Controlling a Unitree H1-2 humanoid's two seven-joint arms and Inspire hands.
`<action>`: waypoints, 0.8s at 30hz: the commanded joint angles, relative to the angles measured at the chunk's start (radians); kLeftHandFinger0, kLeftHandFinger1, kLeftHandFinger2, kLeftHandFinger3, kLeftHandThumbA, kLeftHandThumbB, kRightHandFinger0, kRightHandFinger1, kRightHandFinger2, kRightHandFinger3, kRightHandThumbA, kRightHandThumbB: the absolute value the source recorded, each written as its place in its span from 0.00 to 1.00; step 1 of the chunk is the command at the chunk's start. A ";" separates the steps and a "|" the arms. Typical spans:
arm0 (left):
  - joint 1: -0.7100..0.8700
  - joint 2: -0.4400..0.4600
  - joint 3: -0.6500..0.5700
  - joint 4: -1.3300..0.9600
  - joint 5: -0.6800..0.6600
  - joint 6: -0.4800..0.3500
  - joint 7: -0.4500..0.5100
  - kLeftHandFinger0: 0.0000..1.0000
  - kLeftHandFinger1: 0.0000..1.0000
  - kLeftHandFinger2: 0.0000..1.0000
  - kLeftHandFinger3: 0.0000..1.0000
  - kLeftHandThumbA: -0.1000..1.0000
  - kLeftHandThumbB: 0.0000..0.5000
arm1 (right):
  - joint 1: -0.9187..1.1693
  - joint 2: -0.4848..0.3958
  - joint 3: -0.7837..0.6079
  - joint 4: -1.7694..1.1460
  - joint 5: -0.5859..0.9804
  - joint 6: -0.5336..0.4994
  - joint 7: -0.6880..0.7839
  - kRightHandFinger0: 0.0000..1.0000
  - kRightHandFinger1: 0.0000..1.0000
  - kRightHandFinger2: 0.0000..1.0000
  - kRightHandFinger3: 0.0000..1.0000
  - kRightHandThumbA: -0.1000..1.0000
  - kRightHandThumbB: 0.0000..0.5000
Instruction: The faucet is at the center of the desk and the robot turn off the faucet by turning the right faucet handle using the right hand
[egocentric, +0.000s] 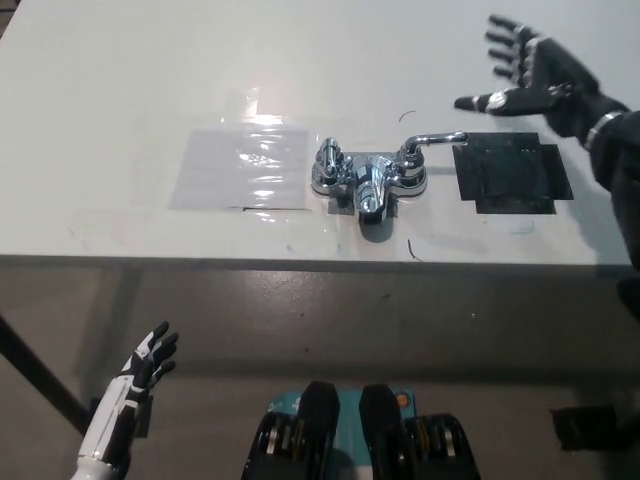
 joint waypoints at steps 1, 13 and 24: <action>-0.008 0.017 -0.014 -0.043 -0.004 -0.068 -0.036 1.00 1.00 1.00 1.00 1.00 0.81 | -0.217 0.027 0.034 0.211 -0.065 -0.040 0.083 1.00 1.00 1.00 1.00 1.00 0.80; -0.013 0.011 -0.024 -0.041 0.007 -0.063 -0.039 1.00 1.00 1.00 1.00 1.00 0.88 | -0.244 0.077 0.028 0.342 -0.106 -0.054 0.051 1.00 1.00 1.00 1.00 1.00 0.85; -0.020 0.013 -0.028 -0.041 0.007 -0.067 -0.046 1.00 1.00 1.00 1.00 1.00 0.87 | -0.247 0.097 0.027 0.356 -0.135 -0.045 0.043 1.00 1.00 1.00 1.00 1.00 0.91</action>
